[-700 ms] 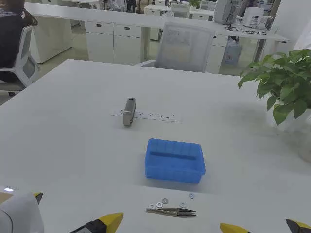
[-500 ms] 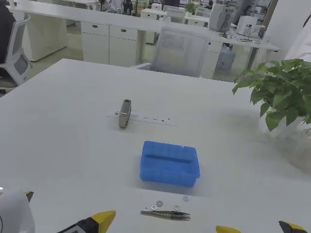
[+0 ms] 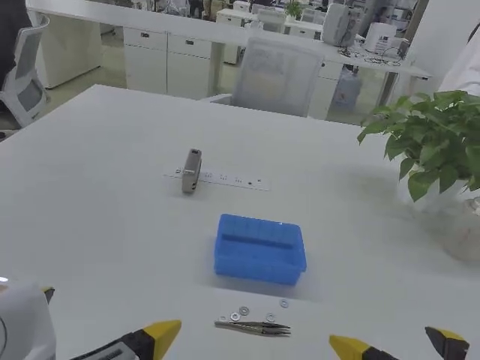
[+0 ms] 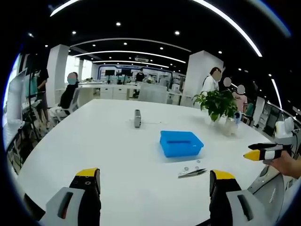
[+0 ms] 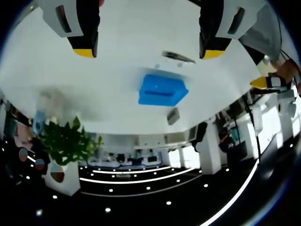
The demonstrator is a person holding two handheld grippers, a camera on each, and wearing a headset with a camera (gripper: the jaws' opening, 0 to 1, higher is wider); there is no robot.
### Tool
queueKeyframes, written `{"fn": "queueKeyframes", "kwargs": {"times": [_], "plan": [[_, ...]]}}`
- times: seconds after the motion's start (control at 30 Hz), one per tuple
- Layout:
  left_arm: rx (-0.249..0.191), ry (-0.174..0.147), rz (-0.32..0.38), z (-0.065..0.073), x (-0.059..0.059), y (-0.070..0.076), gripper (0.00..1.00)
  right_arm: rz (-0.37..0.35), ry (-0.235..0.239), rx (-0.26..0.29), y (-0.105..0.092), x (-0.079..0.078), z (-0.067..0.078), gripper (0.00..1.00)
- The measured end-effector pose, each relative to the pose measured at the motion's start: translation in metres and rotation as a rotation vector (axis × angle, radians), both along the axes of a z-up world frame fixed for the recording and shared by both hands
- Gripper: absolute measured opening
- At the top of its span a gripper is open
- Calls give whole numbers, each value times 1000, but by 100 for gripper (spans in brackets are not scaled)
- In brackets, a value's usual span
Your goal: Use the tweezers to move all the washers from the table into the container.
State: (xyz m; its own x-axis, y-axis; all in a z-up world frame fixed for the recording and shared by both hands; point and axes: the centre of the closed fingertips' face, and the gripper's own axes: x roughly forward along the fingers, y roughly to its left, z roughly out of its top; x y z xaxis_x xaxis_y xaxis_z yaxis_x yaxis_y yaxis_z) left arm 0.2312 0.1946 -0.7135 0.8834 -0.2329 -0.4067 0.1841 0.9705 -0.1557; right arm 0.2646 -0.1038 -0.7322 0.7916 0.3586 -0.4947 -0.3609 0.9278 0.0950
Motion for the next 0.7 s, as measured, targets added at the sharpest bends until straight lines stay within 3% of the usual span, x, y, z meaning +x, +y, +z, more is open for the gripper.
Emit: {"fn": "queueKeyframes", "kwargs": {"times": [0.17,0.47,0.7], "plan": [[-4,5,-7,0,0,-1,99,6,-6,-28,-2,1,1,87],[6,9,-22,0,3,-1,94,7,-2,-28,0,3,0,87],[13,6,-33,0,5,-3,96,8,7,-34,1,0,-2,86]]}}
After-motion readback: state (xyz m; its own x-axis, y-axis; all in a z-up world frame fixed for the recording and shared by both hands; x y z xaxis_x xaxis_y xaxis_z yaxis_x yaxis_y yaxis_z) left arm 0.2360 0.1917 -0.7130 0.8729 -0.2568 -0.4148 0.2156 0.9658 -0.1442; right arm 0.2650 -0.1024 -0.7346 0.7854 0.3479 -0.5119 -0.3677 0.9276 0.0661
